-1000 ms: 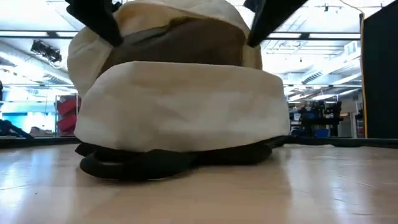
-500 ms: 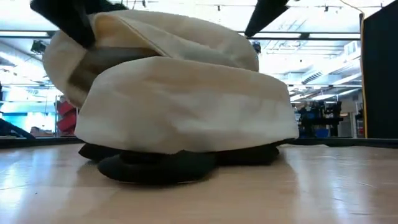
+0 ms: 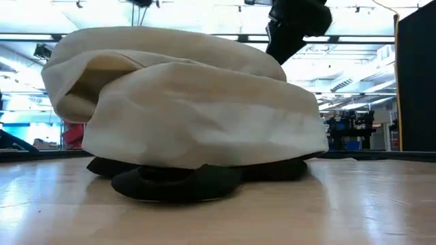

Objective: Unpack backpack
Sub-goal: Close the white backpack

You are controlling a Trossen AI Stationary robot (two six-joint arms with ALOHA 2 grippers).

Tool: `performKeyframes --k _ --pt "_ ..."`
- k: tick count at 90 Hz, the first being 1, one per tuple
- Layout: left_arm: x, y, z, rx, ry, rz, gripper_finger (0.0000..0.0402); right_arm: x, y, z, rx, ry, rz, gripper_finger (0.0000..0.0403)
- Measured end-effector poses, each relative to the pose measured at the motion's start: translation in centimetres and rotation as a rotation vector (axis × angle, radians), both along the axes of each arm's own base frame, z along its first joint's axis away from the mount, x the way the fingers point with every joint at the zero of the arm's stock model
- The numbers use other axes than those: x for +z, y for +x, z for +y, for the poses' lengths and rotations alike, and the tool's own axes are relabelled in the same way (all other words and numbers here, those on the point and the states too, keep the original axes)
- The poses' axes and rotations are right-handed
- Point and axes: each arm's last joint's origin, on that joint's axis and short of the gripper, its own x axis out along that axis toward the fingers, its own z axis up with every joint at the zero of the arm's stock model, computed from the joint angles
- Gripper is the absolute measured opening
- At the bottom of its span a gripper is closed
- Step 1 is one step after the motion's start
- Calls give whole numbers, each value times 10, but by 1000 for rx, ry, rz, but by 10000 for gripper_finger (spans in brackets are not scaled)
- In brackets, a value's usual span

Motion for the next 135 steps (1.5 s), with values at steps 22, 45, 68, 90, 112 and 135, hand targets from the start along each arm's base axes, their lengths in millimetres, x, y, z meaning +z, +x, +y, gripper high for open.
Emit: performKeyframes --k 22,45,68,90,112,135 --pt "-8 12 19 108 147 -46 227 -2 -3 0 -5 52 41 1" --pt "-51 31 51 62 -30 -173 203 -9 -14 18 -43 214 96 1" --pt "-90 28 71 105 -107 -153 201 -27 -34 40 -59 214 147 1" --pt "-125 21 77 114 -111 -121 201 -37 -46 52 -74 139 71 0" --pt "-144 15 87 -21 -133 -124 197 -89 -40 42 -56 324 -68 0" --pt "-154 7 87 -80 -156 -109 165 -110 -28 20 -51 370 -283 0"
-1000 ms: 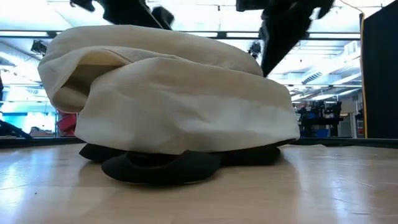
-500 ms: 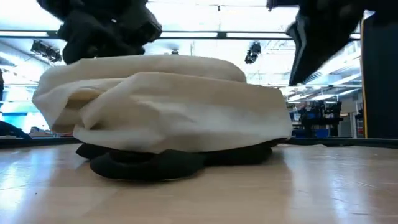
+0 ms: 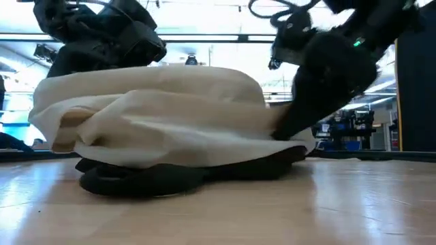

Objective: Unpack backpack
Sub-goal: Close the white backpack

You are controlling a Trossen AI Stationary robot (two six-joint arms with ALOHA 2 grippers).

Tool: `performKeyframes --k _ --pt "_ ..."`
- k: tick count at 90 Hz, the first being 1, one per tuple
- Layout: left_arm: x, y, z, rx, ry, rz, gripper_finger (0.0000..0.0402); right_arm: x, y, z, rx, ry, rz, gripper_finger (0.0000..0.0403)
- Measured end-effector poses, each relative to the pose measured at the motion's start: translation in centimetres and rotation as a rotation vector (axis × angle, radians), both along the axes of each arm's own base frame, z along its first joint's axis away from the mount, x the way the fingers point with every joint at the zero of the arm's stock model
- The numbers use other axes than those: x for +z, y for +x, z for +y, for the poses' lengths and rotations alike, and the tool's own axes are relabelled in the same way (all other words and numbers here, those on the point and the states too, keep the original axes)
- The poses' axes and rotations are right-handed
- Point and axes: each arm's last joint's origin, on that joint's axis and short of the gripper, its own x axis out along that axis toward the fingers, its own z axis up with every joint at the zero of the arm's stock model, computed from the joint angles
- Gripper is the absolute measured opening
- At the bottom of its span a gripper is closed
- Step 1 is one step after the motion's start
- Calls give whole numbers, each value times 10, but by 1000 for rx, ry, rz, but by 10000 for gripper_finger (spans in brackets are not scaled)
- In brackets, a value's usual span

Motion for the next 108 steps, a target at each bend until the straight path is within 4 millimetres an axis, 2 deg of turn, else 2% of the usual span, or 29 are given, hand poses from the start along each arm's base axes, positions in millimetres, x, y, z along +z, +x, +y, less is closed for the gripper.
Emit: performKeyframes --k 18,34,47,67,75,84,108 --pt "-12 -9 14 16 -1 36 157 -6 16 -11 31 -5 -75 0" --pt "-20 -22 33 38 -51 35 156 -1 24 -8 240 96 -54 0" --pt "-19 -24 36 66 -81 5 156 36 20 -5 319 70 -103 1" --pt "-4 -19 34 79 -109 -38 156 103 2 -19 332 -111 -277 2" --pt "4 -14 33 77 -116 -66 156 116 -1 -37 220 -245 -306 1" --pt "13 -8 31 66 -118 -97 156 119 2 -65 115 -310 -293 1" --pt "51 15 19 40 -111 -220 156 92 14 -158 -30 -304 -151 2"
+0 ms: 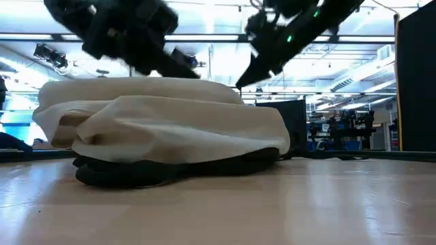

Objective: Unpack backpack
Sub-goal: Close the white backpack

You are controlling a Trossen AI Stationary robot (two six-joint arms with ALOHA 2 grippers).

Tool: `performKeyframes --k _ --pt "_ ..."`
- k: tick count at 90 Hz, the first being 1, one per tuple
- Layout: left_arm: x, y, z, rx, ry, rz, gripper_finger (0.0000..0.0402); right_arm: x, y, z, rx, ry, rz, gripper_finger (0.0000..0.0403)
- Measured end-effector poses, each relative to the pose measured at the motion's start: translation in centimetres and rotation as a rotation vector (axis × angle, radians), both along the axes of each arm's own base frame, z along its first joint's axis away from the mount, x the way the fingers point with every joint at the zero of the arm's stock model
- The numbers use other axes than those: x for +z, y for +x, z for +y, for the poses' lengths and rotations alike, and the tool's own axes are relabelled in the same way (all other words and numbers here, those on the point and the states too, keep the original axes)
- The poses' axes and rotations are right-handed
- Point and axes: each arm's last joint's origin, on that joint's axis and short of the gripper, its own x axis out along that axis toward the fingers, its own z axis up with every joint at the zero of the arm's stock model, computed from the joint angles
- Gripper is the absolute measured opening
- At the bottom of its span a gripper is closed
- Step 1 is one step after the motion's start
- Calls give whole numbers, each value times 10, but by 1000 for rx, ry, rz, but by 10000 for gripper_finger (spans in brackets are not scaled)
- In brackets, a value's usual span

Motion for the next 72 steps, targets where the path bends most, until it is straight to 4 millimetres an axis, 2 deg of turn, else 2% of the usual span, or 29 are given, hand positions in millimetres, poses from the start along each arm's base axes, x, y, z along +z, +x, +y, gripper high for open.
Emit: performKeyframes --k 10,15,29,38,54,63,72 --pt "14 8 -19 -17 -17 -35 156 -5 -4 -34 -49 -10 23 1" --pt "15 11 -32 -16 -2 -41 156 -5 -5 -49 -67 -26 7 1" --pt "-4 20 -61 0 55 -4 156 -3 -8 -85 -76 -41 -70 0" --pt "-21 26 -71 -5 46 41 156 -16 -10 -101 -80 0 -49 0" --pt "-55 28 -76 62 21 212 156 -49 -12 -110 -105 92 112 0" --pt "-63 24 -76 76 29 303 156 -62 -18 -106 -135 155 232 0" --pt "-64 19 -76 74 47 362 156 -69 -22 -93 -142 199 339 0"
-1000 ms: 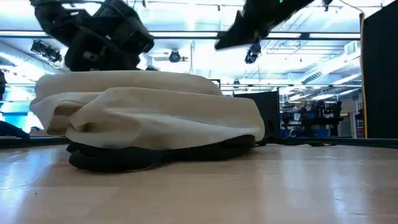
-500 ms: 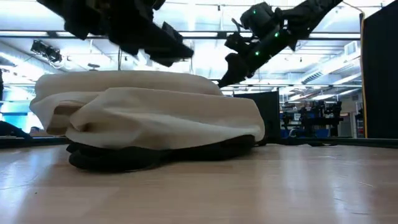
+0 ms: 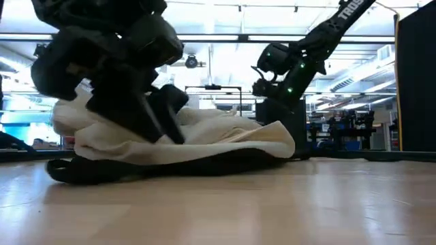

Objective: Unpack backpack
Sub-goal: Close the white backpack

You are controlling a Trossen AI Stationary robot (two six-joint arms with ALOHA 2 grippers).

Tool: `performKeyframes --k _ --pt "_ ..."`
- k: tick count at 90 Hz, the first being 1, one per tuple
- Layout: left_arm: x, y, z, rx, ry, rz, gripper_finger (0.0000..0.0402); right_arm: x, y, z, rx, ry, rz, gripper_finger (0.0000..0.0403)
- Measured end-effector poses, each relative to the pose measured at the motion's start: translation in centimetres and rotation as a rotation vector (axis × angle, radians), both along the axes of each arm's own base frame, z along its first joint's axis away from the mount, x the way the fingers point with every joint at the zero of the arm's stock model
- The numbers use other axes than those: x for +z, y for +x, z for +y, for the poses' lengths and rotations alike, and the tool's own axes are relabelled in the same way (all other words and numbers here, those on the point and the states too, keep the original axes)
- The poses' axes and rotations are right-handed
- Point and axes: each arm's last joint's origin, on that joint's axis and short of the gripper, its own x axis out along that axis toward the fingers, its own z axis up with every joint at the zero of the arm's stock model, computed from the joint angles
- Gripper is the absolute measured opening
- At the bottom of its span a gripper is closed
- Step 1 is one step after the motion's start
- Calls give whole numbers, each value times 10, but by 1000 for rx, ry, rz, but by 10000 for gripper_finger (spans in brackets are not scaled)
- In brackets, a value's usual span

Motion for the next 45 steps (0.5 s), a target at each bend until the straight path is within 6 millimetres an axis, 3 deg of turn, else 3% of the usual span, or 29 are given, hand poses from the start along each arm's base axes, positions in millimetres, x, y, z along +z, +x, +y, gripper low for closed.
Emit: performKeyframes --k 26,45 --pt "14 -25 10 62 159 115 156 -5 -2 71 47 136 203 0" --pt "47 -29 14 92 185 -54 156 -4 4 117 87 185 198 0"
